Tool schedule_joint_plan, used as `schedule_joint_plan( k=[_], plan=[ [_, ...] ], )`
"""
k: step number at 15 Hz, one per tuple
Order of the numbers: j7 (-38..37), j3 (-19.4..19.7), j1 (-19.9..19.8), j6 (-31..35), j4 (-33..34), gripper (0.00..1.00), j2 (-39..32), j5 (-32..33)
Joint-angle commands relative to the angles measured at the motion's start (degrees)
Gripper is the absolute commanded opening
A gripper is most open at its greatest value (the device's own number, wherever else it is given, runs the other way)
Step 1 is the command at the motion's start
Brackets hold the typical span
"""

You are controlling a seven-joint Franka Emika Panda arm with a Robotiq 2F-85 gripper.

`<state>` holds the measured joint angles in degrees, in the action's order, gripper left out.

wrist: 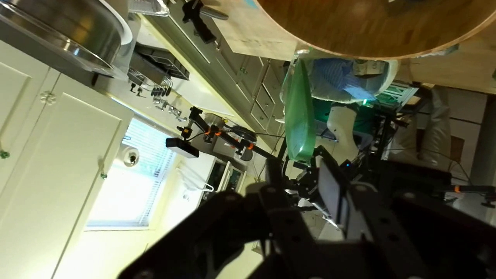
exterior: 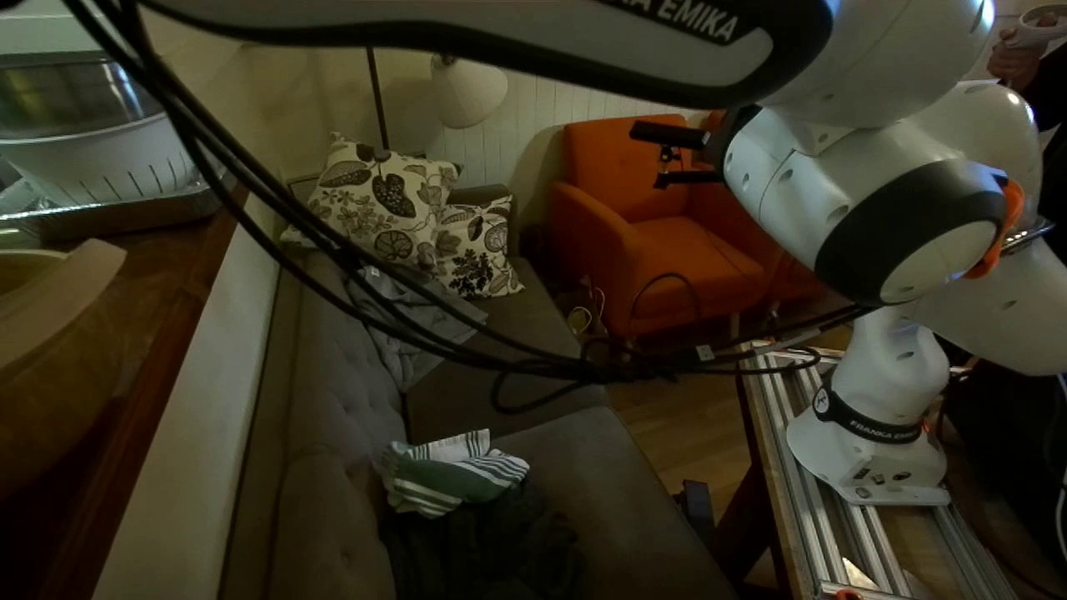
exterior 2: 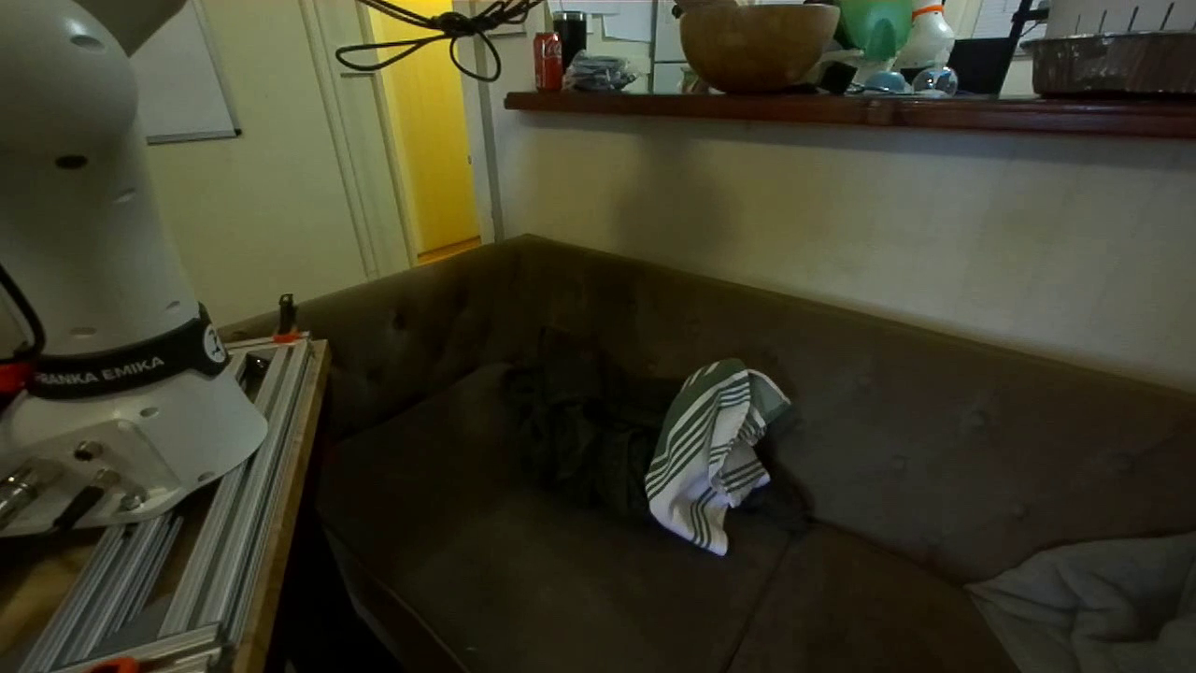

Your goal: Put the white book on the sofa.

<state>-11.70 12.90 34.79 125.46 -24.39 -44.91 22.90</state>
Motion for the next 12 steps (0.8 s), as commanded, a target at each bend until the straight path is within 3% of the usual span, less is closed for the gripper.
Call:
schedule_joint_plan(
  k=[1, 6, 9, 12],
  plan=[
    [2.81, -3.19, -0.35, -0.91, 0.00, 0.64, 1.04, -2.04],
    [18.60, -13.05, -1.73, -4.26, -1.64, 0.98, 4.82, -10.07],
    [27.07, -16.21, -2.52, -11.10, -2.91, 1.00, 7.37, -12.44],
    [33.74, -16.24, -3.09, -19.77, -3.82, 1.00, 9.38, -11.12]
  ],
)
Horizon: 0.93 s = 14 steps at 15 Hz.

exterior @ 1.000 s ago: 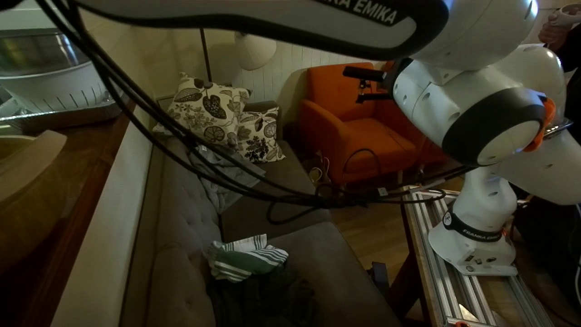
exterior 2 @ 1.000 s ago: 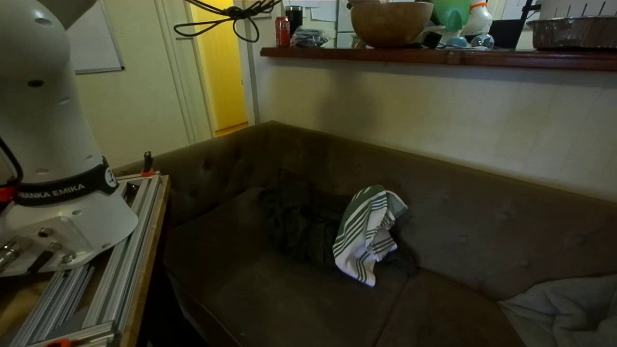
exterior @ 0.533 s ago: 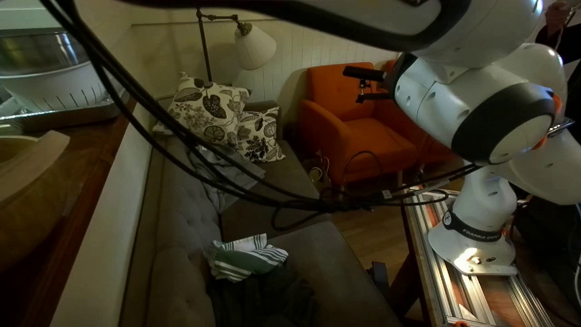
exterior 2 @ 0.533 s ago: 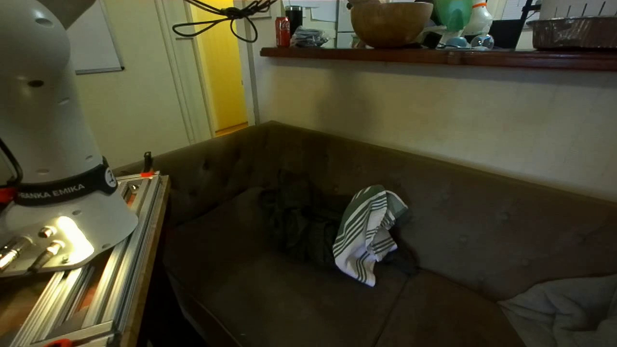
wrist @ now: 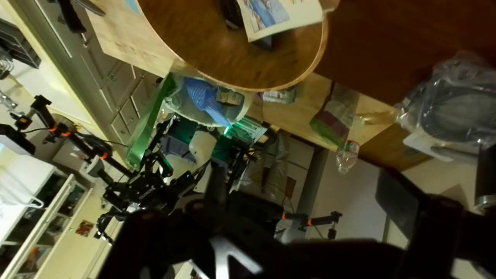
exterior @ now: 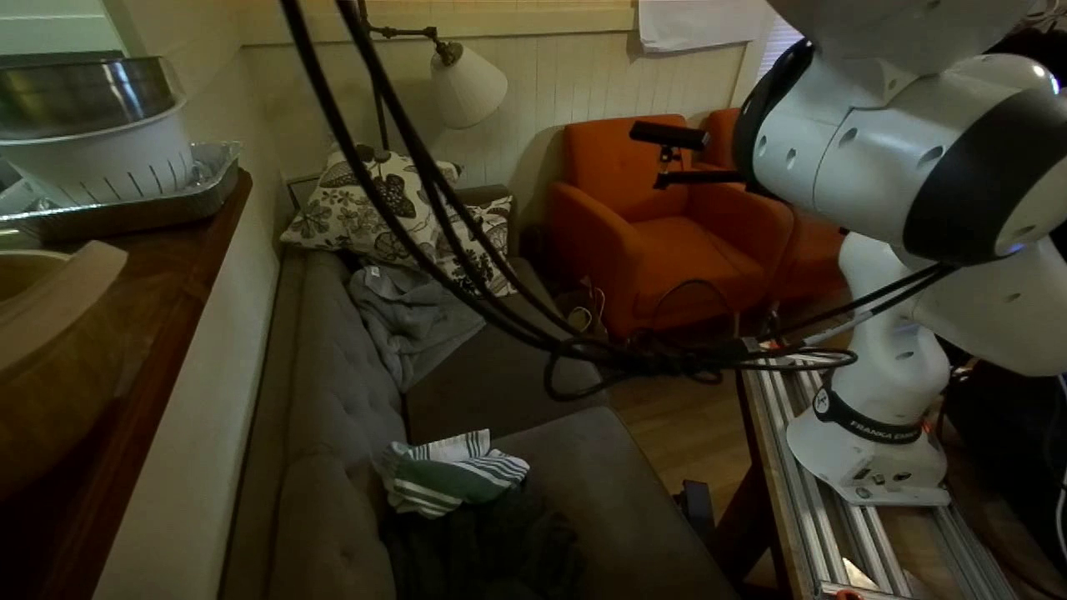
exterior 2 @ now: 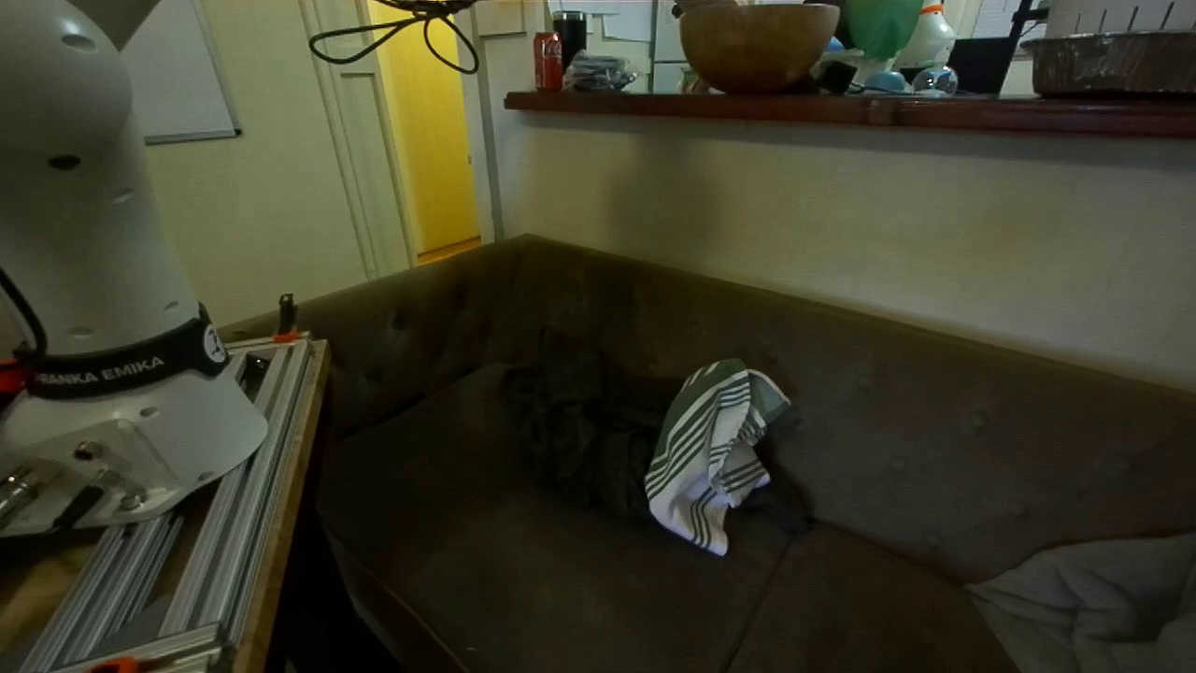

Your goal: Put the white book on the sofa.

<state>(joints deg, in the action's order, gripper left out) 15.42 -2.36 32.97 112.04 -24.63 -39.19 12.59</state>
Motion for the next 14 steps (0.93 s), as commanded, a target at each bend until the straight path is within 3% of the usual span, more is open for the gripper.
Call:
schedule_joint_plan(
  k=[1, 4, 5, 8, 9, 14],
  plan=[
    [8.00, -0.75, -1.57, -9.58, -4.02, 1.00, 4.29, -0.43],
    [9.04, 0.31, -3.15, -18.82, -4.76, 1.00, 5.52, 0.73],
    [8.02, -0.38, -2.23, -14.52, -2.72, 1.00, 3.55, 0.54],
    [8.30, -0.27, -3.63, -17.57, -2.50, 1.00, 3.66, 0.58],
    [14.28, -1.37, -3.53, -16.84, -1.96, 1.00, 2.76, 0.31],
    [30.17, -3.19, -4.88, -20.07, -0.97, 1.00, 0.93, 0.00]
  ],
)
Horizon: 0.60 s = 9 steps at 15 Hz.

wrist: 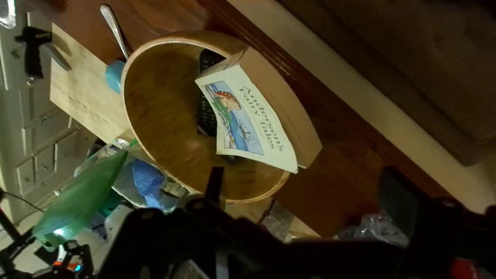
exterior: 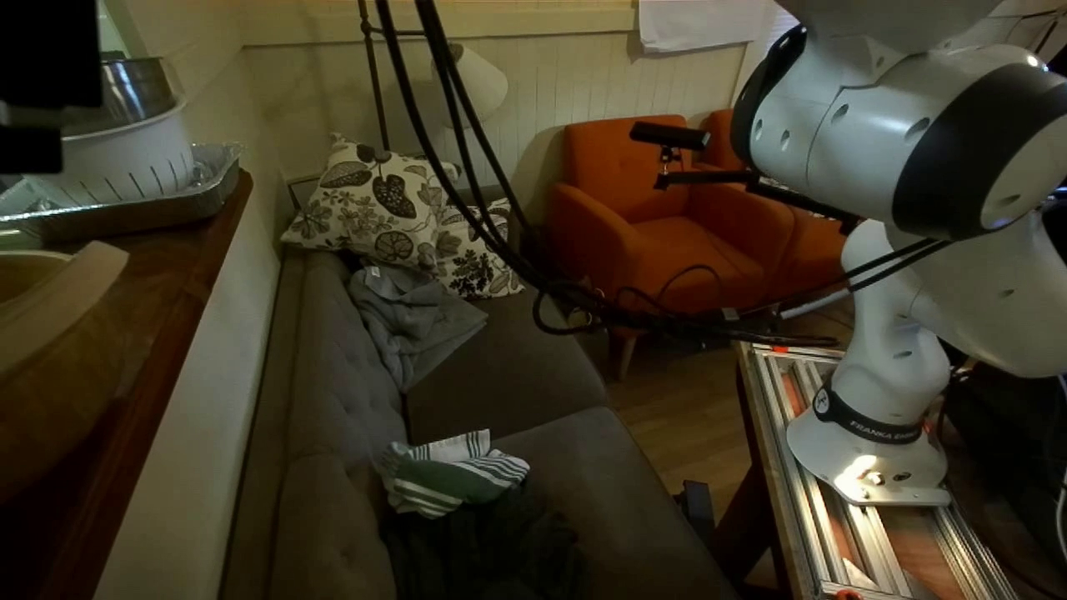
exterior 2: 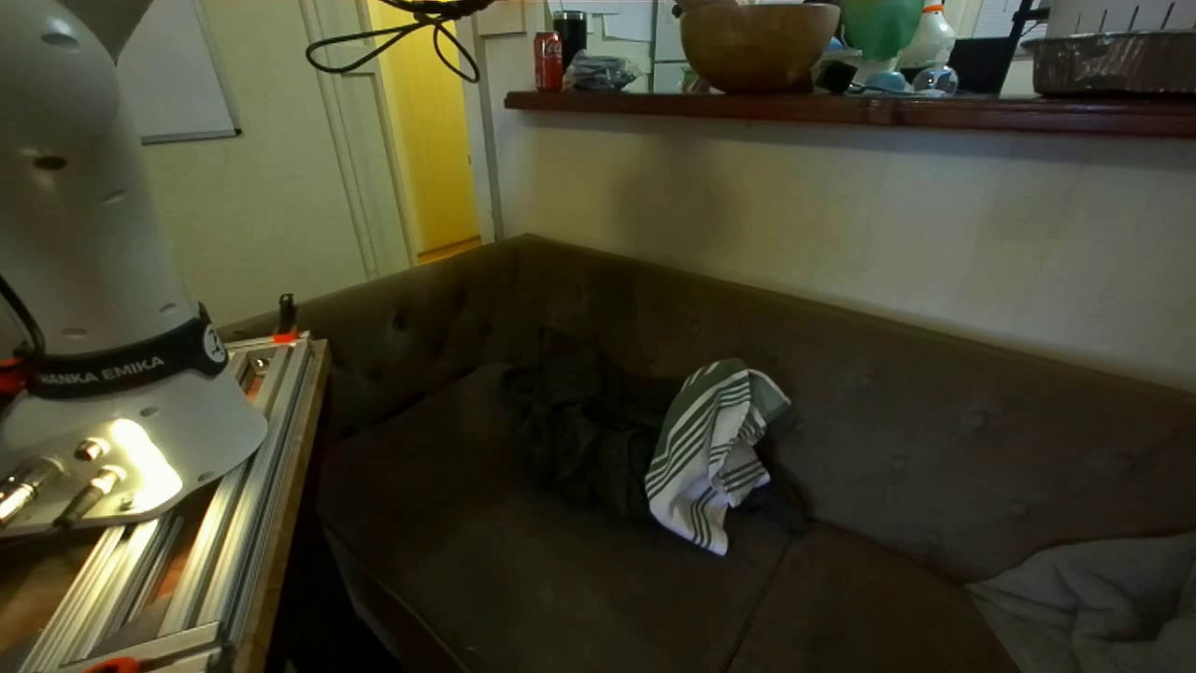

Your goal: Put the white book on the sofa.

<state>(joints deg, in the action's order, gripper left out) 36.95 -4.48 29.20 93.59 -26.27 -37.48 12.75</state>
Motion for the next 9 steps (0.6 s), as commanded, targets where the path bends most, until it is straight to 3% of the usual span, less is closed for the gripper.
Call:
schedule_joint_plan(
  k=[1, 7, 8, 9],
  plan=[
    [11.73, -0.68, -1.15, -2.22, 0.50, 1.00, -1.02, 0.46],
    [30.84, 0.39, -2.32, -2.38, 0.89, 1.00, -3.90, 1.77],
    [25.80, 0.32, -2.35, -2.67, 1.79, 1.00, -3.92, 0.24],
    [27.75, 0.46, -2.42, -2.62, 1.70, 1.00, -4.35, 0.36]
  ],
)
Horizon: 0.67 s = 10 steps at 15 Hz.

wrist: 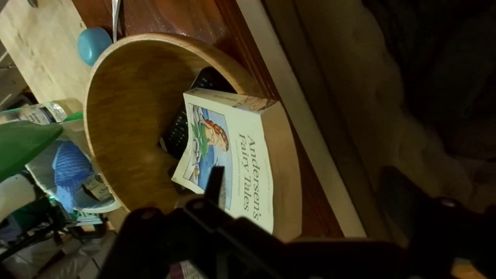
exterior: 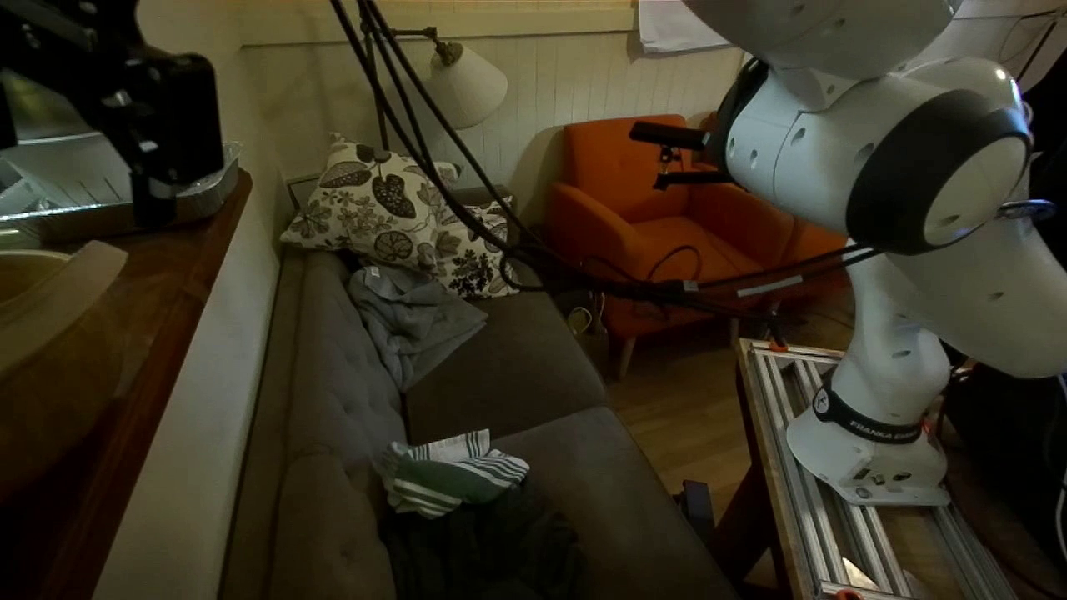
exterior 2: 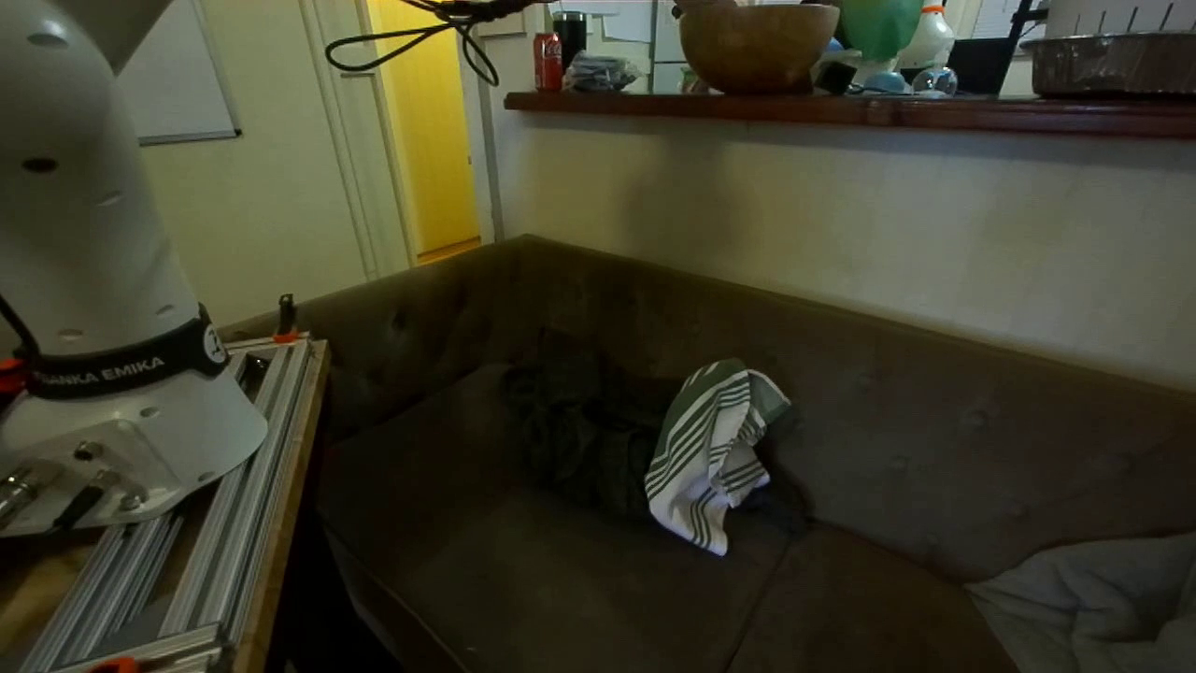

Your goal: Put the white book on the sofa.

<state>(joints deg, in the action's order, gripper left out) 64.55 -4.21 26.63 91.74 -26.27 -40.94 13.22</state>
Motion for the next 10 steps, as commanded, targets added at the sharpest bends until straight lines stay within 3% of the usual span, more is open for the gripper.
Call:
schedule_joint_plan(
  k=[1, 5, 10],
  plan=[
    [1.16, 0.25, 0.13, -0.79, 1.72, 1.00, -1.23, -0.06],
    [2.84, 0.54, 0.65, -0.58, 1.13, 1.00, -1.65, 0.67],
    [6.01, 0.91, 1.28, 4.76, 1.74, 1.00, -5.32, 1.42]
  ],
)
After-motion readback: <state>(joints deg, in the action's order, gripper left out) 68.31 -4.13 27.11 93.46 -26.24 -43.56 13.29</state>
